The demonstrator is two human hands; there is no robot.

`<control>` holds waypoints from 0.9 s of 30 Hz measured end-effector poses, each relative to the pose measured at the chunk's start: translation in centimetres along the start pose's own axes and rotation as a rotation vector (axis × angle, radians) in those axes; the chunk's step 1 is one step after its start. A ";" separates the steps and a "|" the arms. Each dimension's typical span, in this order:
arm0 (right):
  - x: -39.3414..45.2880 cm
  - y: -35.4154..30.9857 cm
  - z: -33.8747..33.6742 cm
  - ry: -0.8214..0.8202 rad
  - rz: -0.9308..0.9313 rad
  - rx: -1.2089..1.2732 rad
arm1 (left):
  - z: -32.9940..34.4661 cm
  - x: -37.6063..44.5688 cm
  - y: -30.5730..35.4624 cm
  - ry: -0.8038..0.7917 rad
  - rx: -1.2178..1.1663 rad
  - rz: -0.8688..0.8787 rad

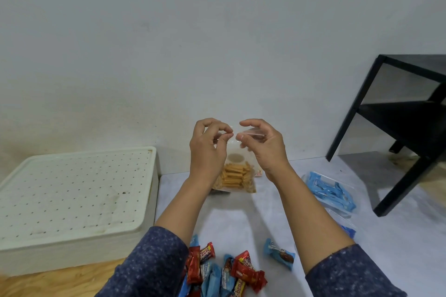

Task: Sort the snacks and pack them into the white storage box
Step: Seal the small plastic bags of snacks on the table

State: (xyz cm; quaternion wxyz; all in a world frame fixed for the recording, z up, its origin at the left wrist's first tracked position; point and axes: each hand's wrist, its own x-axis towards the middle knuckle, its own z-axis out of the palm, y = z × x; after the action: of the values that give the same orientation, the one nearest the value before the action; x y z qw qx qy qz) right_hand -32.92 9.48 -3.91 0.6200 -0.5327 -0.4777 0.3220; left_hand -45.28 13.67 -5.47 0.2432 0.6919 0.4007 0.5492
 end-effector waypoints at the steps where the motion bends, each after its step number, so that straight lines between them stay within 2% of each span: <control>1: -0.1 0.0 0.2 0.002 -0.004 0.001 | -0.2 0.0 -0.1 -0.002 0.005 0.007; 5: -0.7 0.2 0.9 -0.007 -0.033 -0.025 | -0.8 -0.2 -0.7 -0.010 0.051 0.040; 10: -1.6 0.2 1.0 -0.053 -0.067 -0.208 | -1.3 -0.6 -1.5 -0.065 0.088 0.053; 16: -2.3 0.9 0.8 0.020 -0.033 -0.294 | -1.4 -1.5 -1.9 -0.080 0.070 0.068; 22: -3.4 1.4 0.2 -0.095 -0.125 -0.331 | -0.9 -1.2 -1.8 -0.036 -0.013 -0.166; 25: -3.0 2.0 -0.7 -0.151 -0.083 -0.449 | -0.1 -1.1 -1.9 -0.044 -0.048 -0.231; 27: -2.6 2.7 -1.6 -0.123 -0.033 -0.500 | 0.7 -1.2 -1.9 -0.089 -0.043 -0.246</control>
State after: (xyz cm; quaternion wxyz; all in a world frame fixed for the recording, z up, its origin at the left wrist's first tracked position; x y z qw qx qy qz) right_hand -32.00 7.15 -7.15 0.4440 -0.6409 -0.5879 0.2156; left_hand -45.27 13.87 -7.82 0.3412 0.6559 0.4594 0.4923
